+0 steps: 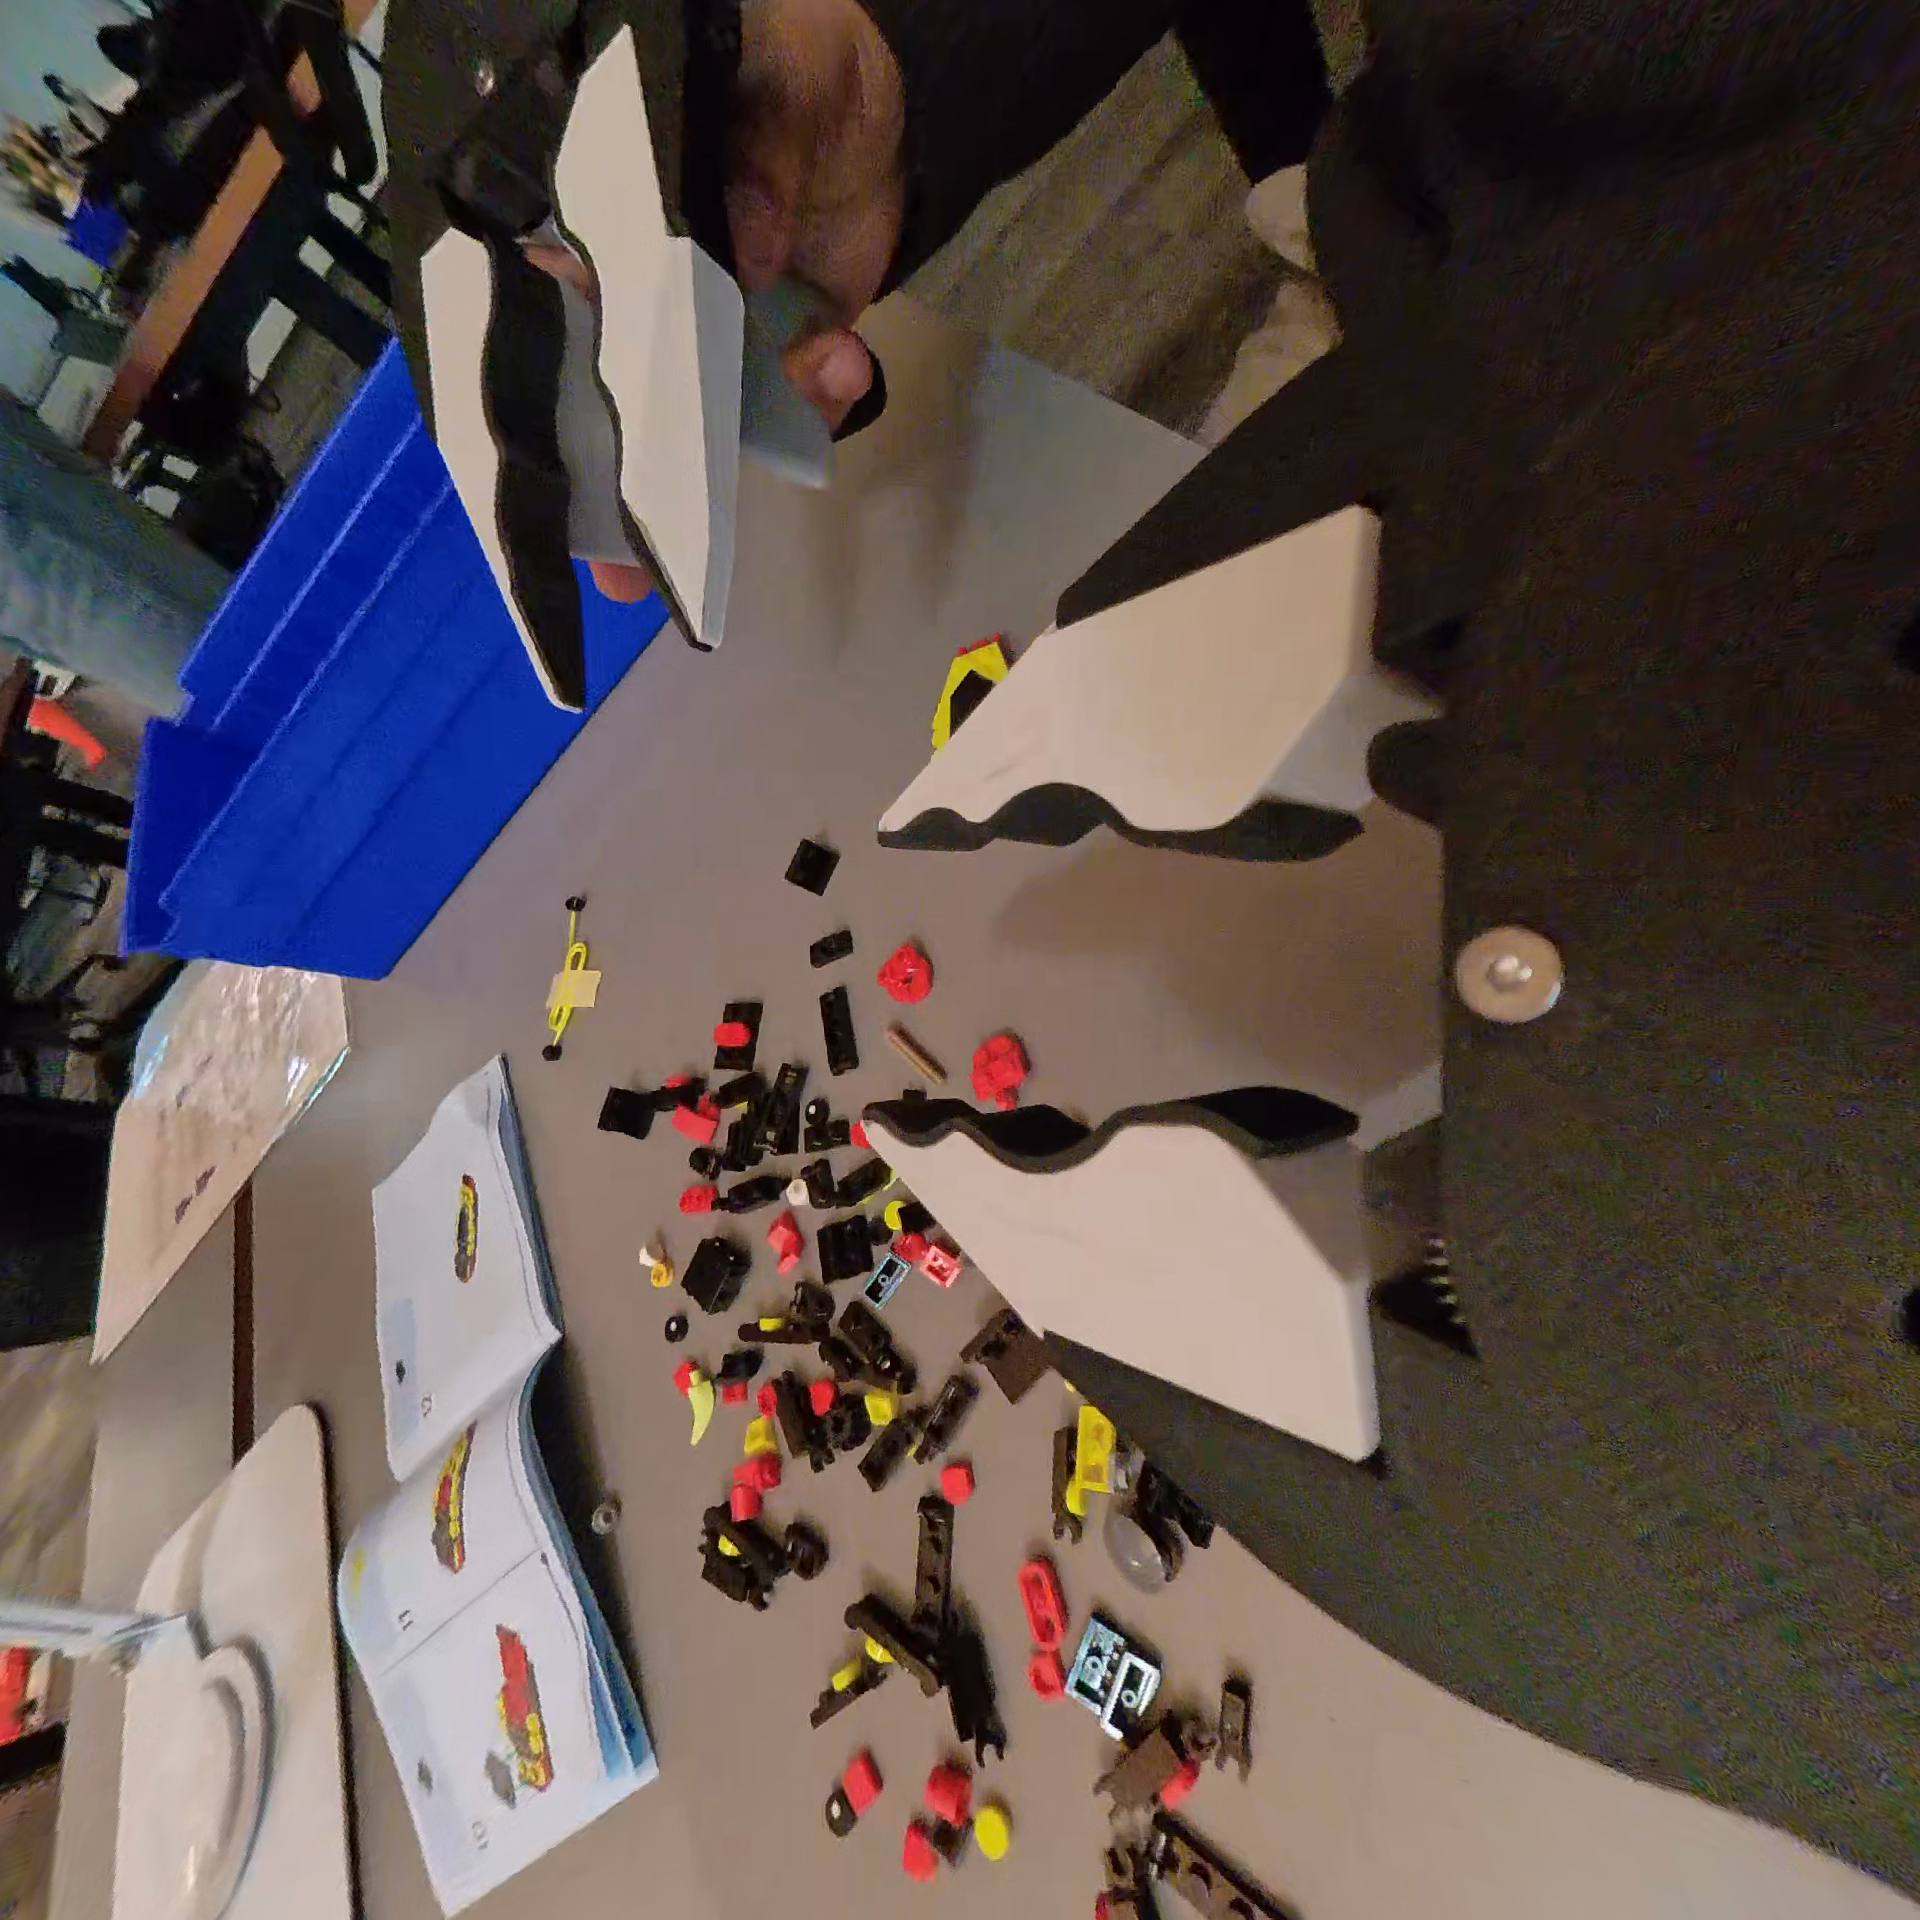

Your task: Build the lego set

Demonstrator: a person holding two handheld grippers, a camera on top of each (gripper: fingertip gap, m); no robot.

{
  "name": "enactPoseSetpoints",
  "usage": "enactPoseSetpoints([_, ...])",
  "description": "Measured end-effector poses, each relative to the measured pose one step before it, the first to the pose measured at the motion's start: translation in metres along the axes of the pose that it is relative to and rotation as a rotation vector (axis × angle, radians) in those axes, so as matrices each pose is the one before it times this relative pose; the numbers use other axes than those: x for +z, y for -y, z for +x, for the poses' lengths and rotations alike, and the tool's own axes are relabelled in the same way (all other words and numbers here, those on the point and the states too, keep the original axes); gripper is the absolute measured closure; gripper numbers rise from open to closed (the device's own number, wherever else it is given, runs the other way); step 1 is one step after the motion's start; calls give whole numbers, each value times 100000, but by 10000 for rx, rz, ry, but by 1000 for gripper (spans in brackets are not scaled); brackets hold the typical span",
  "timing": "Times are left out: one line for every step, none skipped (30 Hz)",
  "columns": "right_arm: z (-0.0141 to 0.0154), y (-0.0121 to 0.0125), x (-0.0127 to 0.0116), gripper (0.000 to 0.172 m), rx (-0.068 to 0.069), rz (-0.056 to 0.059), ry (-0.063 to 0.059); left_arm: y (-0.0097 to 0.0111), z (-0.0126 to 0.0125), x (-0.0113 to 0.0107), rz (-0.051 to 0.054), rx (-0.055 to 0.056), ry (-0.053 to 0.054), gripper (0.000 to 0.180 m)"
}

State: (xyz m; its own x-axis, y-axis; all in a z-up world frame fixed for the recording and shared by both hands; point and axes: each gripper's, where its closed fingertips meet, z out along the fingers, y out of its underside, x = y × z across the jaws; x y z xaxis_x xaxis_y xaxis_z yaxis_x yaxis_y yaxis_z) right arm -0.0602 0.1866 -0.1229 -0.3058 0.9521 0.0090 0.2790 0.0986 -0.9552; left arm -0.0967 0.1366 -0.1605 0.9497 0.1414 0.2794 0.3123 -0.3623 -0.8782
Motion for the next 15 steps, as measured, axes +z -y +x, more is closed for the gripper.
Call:
enactPoseSetpoints([-224,-60,-82,136,-211,38,8,-14,268,-274,55,107,60,137])
enactPoseSetpoints([-160,-178,-91,135,-112,-63,-20,-18,459,-417,76,5,-92,139])
enactPoseSetpoints([-214,-152,-131,135,-6,-66,4,-9,394,-548,125,-86,-67,140])
enactPoseSetpoints([-265,21,-174,135,11,40,31,-50,300,-606,127,-159,-5,141])
enactPoseSetpoints([-178,44,-177,135,13,78,-19,-285,366,-676,34,-177,-49,141])
enactPoseSetpoints([-162,-57,-151,134,30,38,-9,-468,358,-736,-24,-138,-14,141])
enactPoseSetpoints([-246,-182,-103,132,31,1,75,-504,257,-765,-2,-60,75,141])
enactPoseSetpoints([-190,-274,-37,130,-28,-66,83,-505,183,-731,-18,14,122,141])
enactPoseSetpoints([107,-342,-11,129,-98,-129,-46,-431,139,-622,-40,57,112,141])
enactPoseSetpoints([371,-316,47,129,-88,-102,-159,-260,118,-471,-9,43,72,141])
enactPoseSetpoints([448,-301,83,130,-7,-54,-150,-64,9,-272,65,-38,35,142])
enactPoseSetpoints([467,-322,122,131,113,-46,-119,41,-106,-20,16,-58,-6,143])
enactPoseSetpoints([382,-298,120,131,227,-61,-51,-71,-184,209,-174,33,-23,143])
enactPoseSetpoints([259,-208,17,131,278,1,16,-320,-259,423,-325,304,19,143])
enactPoseSetpoints([249,-110,-131,131,279,119,-42,-447,-287,609,-354,465,67,144])
